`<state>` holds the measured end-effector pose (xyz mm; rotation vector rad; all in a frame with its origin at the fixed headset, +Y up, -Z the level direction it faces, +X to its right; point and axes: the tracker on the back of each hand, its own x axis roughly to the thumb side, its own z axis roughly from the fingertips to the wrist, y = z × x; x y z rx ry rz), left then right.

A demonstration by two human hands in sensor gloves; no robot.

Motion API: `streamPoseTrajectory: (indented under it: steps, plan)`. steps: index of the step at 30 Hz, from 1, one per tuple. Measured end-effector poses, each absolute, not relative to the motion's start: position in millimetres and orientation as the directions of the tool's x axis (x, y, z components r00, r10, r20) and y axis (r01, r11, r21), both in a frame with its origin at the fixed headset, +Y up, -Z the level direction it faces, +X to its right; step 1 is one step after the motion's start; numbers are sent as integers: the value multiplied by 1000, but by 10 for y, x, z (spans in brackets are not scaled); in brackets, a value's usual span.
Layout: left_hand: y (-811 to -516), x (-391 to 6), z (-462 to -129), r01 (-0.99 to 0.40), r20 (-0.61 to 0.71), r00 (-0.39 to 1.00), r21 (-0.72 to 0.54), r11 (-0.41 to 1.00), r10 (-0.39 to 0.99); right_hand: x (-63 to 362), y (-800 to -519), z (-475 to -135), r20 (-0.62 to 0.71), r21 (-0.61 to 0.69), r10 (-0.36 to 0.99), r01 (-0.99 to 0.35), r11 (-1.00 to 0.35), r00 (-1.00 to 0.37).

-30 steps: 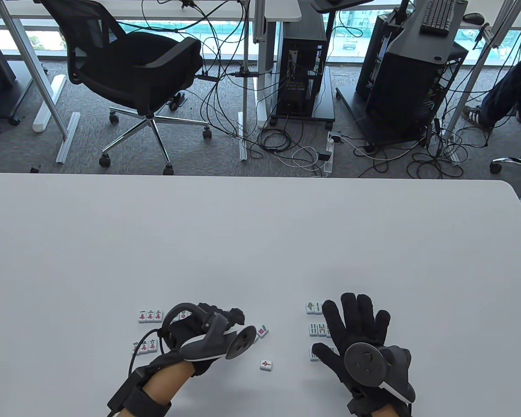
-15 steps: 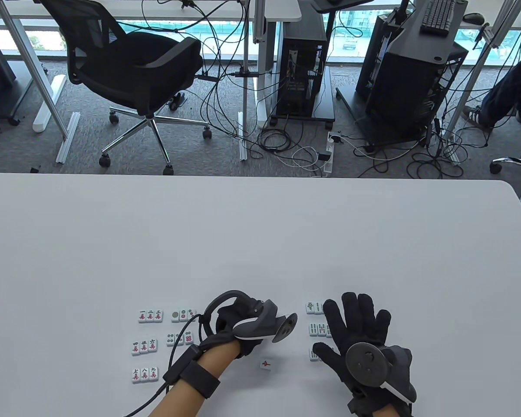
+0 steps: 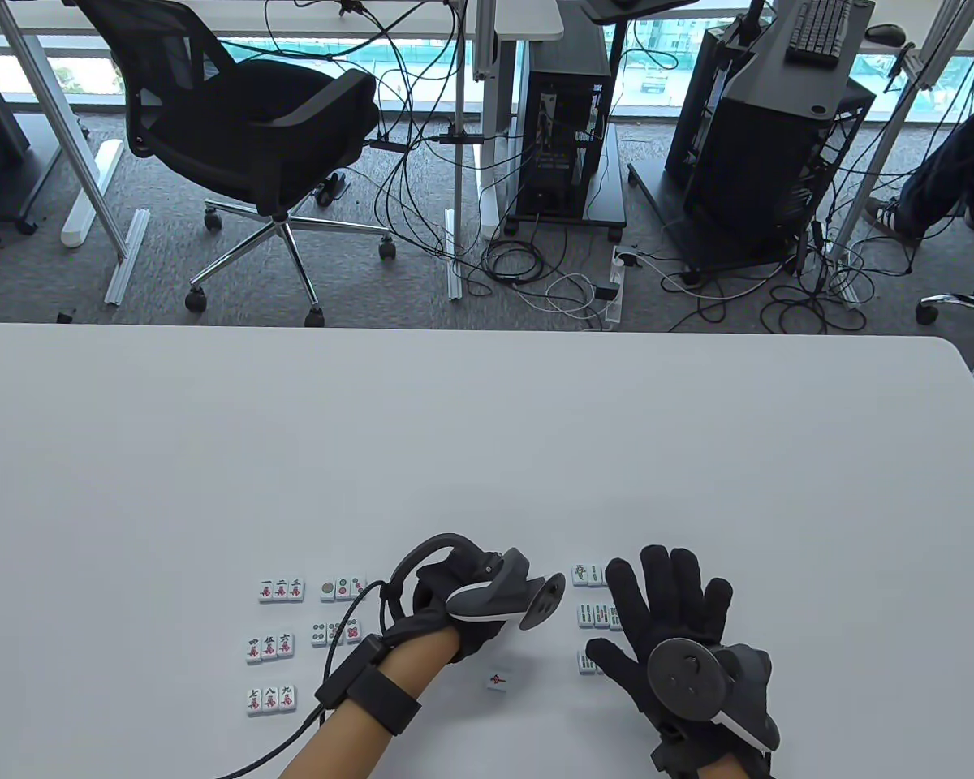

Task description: Mahjong suit sorting

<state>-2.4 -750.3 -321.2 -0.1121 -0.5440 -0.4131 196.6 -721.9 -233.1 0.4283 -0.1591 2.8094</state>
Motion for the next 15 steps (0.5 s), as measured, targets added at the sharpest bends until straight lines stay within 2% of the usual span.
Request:
streamPoseTrajectory:
  steps: [6,10,15]
  plan:
    - [-7596,21,-3226,400,545,767,7,916,-339,1968,-7218,-2332,304,-64,267,-299,-952,-914]
    - [-7595,37,-3223,409,552,756,24,912,-353,1965,-7217,-2330,303,-62,262,-293,-954,-916]
    - [-7502,-77,-3205,344,539,781,49,938,-315,1969,-7212,-2331,303,-65,268,-300,-952,-915]
